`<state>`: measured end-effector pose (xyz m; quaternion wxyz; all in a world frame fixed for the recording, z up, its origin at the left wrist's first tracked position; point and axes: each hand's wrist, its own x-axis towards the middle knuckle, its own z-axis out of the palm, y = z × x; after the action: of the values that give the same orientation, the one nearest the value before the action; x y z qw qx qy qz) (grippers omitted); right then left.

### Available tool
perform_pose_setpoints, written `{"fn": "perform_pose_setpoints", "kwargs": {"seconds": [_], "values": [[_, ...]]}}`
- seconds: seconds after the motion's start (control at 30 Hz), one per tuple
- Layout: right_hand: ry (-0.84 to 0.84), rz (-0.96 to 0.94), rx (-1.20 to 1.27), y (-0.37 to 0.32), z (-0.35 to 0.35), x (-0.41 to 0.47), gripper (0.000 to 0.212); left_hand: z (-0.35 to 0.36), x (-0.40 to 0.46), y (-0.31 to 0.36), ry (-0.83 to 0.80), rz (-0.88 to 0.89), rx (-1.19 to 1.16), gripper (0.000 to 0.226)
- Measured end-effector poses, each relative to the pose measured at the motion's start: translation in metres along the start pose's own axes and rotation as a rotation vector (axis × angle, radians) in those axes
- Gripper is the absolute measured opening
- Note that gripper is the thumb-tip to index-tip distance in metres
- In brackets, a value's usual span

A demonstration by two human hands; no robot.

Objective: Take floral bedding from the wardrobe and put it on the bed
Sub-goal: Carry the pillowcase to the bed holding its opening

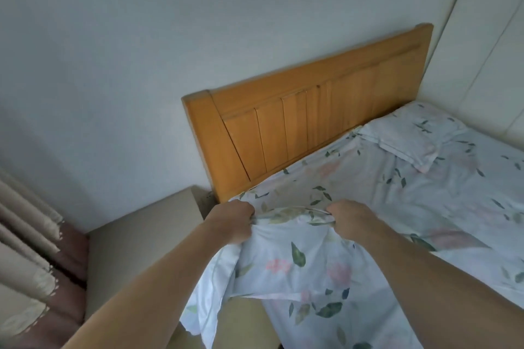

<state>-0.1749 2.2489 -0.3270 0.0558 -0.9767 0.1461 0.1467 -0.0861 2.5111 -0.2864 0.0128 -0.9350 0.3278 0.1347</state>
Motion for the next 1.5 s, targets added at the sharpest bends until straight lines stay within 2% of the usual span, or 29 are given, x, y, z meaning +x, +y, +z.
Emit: {"fn": "perform_pose_setpoints", "kwargs": {"seconds": [0.13,0.27,0.4,0.53,0.6,0.67,0.77,0.8,0.83,0.87,0.9,0.97,1.03,1.1,1.17,1.23,1.3,1.33,1.4,1.5], "values": [[0.048,-0.062,-0.007,0.035,-0.009,0.088,0.016,-0.006,0.102,-0.005,-0.011,0.039,-0.048,0.012],[0.054,-0.043,0.017,0.066,-0.029,0.175,0.023,-0.022,0.191,-0.007,0.022,0.1,-0.007,0.012],[0.136,-0.072,0.001,0.091,-0.046,0.254,0.035,-0.035,0.257,-0.007,0.075,0.194,0.103,0.008],[0.286,-0.139,-0.055,0.125,-0.024,0.312,0.041,-0.004,0.306,0.008,0.128,0.346,0.23,0.018],[0.334,-0.108,-0.053,0.142,0.017,0.332,0.044,0.039,0.324,0.028,0.052,0.373,0.211,0.029],[0.245,-0.024,-0.082,0.155,0.08,0.343,0.047,0.105,0.337,0.05,-0.152,0.366,0.154,0.04],[-0.109,0.121,-0.072,0.178,0.188,0.35,0.055,0.202,0.372,0.073,-0.632,0.365,0.107,0.038],[-0.27,0.166,-0.034,0.188,0.219,0.353,0.059,0.226,0.395,0.076,-0.699,0.39,0.112,0.037],[-0.399,0.223,0.039,0.199,0.243,0.359,0.06,0.244,0.424,0.077,-0.698,0.4,0.095,0.039],[-0.452,0.308,0.158,0.21,0.26,0.368,0.058,0.258,0.458,0.077,-0.64,0.383,0.051,0.041],[-0.421,0.432,0.318,0.221,0.273,0.38,0.053,0.27,0.496,0.076,-0.532,0.343,-0.015,0.041],[-0.137,0.726,0.624,0.243,0.289,0.407,0.037,0.283,0.576,0.078,-0.24,0.238,-0.151,0.035],[0.151,1.029,0.88,0.27,0.301,0.436,0.04,0.293,0.649,0.088,-0.003,0.123,-0.235,0.035],[0.276,1.245,1.196,0.294,0.313,0.459,0.057,0.296,0.709,0.101,0.07,-0.019,-0.339,0.049],[0.293,1.235,1.342,0.306,0.328,0.479,0.055,0.305,0.758,0.106,-0.005,-0.206,-0.461,0.074],[0.284,1.204,1.272,0.306,0.341,0.495,0.061,0.318,0.786,0.104,-0.121,-0.331,-0.648,0.083],[0.389,1.234,1.193,0.304,0.35,0.507,0.055,0.33,0.79,0.103,-0.119,-0.32,-0.698,0.067],[0.474,1.236,1.172,0.302,0.347,0.512,0.046,0.331,0.789,0.104,-0.035,-0.294,-0.623,0.058],[0.637,1.251,1.07,0.3,0.329,0.518,0.04,0.318,0.788,0.107,0.232,-0.275,-0.476,0.047],[0.871,1.285,1.028,0.317,0.279,0.535,0.037,0.277,0.808,0.114,0.591,-0.207,-0.49,0.035]]}}
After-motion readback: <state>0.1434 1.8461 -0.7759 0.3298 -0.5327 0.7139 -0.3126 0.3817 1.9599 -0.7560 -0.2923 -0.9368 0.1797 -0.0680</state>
